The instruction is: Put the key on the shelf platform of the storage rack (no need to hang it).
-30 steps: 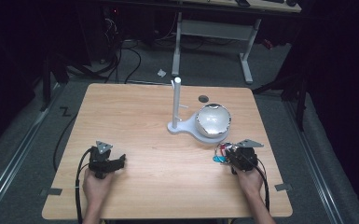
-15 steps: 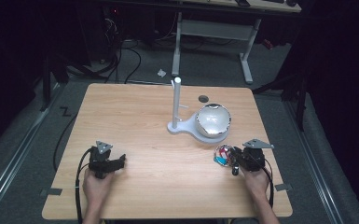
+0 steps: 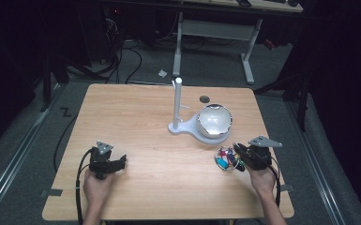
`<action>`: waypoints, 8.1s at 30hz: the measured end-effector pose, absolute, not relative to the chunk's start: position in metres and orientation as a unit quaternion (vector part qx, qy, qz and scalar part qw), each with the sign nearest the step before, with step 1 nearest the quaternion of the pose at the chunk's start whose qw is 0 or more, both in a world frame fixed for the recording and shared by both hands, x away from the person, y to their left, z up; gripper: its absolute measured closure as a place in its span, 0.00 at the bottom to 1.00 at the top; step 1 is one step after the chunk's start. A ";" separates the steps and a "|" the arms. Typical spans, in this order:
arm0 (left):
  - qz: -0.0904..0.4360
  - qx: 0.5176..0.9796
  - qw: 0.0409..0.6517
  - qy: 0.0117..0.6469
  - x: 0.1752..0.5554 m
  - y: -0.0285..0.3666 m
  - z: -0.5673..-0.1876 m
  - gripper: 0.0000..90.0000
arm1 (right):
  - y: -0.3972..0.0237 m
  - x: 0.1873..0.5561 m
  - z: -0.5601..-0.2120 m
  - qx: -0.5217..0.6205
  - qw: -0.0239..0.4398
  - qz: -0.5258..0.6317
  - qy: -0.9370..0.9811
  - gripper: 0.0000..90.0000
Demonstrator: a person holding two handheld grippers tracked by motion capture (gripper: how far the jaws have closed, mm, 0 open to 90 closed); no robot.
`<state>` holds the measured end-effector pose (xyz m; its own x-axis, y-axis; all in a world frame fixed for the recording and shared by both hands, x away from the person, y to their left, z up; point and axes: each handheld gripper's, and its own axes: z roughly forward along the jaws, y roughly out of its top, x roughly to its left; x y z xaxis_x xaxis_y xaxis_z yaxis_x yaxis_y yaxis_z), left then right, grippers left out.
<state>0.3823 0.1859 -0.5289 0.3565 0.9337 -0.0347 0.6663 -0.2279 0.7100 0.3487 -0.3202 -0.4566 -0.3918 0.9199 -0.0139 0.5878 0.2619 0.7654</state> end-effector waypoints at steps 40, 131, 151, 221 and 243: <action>0.205 0.756 0.326 0.529 0.382 0.186 -0.529 0.26 | -0.322 0.349 -0.378 0.456 0.243 0.380 0.767 0.90; 0.202 0.756 0.328 0.529 0.382 0.187 -0.529 0.26 | -0.290 0.452 -0.281 0.441 0.212 0.407 0.771 0.90; 0.202 0.755 0.329 0.530 0.382 0.187 -0.529 0.26 | -0.288 0.465 -0.295 0.451 0.209 0.401 0.769 0.89; 0.202 0.756 0.328 0.529 0.382 0.187 -0.529 0.25 | -0.269 0.483 -0.417 0.481 0.137 0.316 0.806 0.88; 0.201 0.755 0.330 0.530 0.382 0.187 -0.529 0.25 | -0.277 0.479 -0.413 0.502 0.151 0.338 0.781 0.64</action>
<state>0.3823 0.1870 -0.5287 0.3568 0.9331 -0.0457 0.6676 -0.2204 0.7111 0.4792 -0.2767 -0.4126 -0.4492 0.8874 0.1035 0.6825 0.2661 0.6807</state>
